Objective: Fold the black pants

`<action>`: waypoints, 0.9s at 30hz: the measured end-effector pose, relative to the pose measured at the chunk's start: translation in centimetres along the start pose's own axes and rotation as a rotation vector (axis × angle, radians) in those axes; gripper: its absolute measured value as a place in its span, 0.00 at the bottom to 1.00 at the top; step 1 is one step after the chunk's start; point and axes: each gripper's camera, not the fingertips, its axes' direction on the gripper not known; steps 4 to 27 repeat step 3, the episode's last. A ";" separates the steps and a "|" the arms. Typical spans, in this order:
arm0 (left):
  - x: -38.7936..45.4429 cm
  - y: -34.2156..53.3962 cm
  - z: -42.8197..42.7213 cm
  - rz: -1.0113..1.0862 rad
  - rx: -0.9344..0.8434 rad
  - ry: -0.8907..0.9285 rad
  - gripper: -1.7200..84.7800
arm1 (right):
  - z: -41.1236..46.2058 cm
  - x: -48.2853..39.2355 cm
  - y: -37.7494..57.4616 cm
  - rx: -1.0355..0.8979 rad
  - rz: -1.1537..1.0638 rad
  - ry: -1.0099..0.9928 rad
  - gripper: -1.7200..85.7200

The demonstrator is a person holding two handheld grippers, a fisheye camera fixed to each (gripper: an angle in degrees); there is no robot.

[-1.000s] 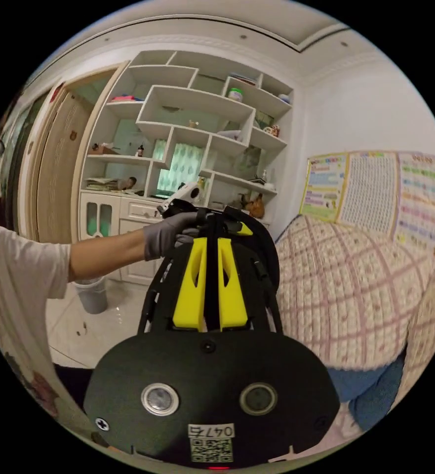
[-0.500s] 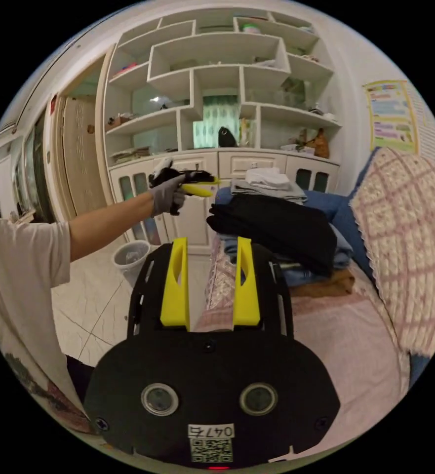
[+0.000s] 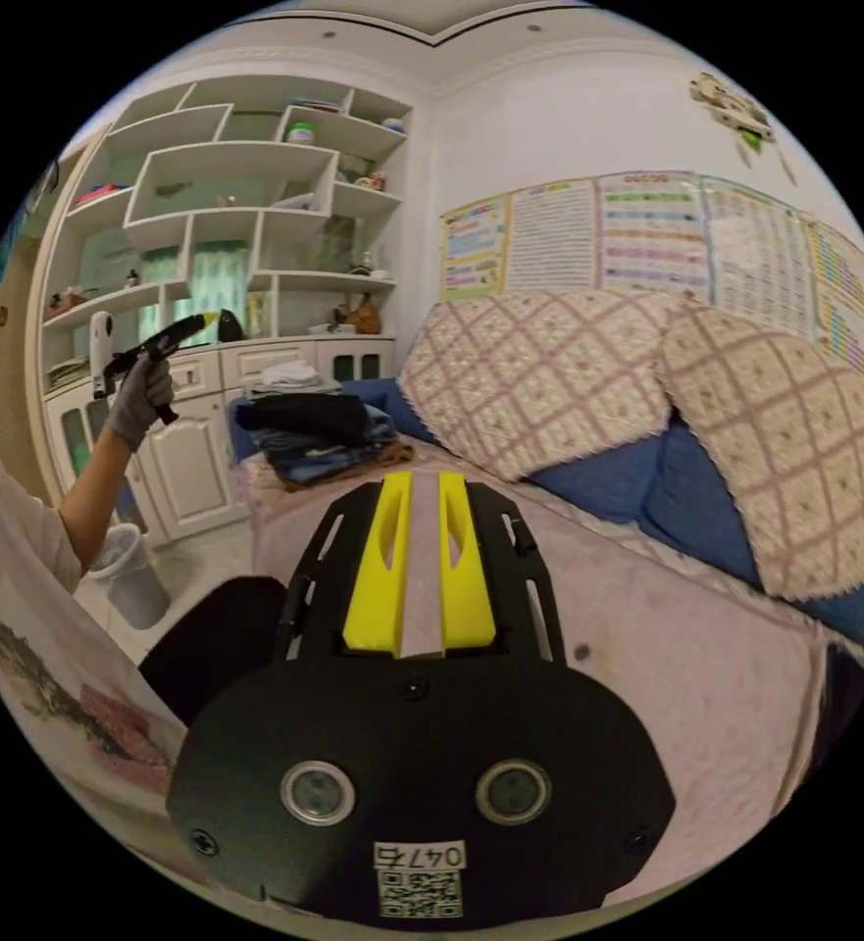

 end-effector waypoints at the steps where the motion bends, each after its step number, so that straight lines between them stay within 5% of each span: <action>1: 1.9 0.3 0.9 0.008 0.005 0.049 0.01 | -1.8 1.0 0.6 -0.018 0.022 0.052 0.03; 3: 9.4 1.5 5.1 0.048 0.014 0.243 0.01 | -4.5 2.9 1.4 -0.040 0.082 0.128 0.03; 27: 9.4 1.5 5.1 0.048 0.014 0.243 0.01 | -4.5 2.9 1.4 -0.040 0.082 0.128 0.03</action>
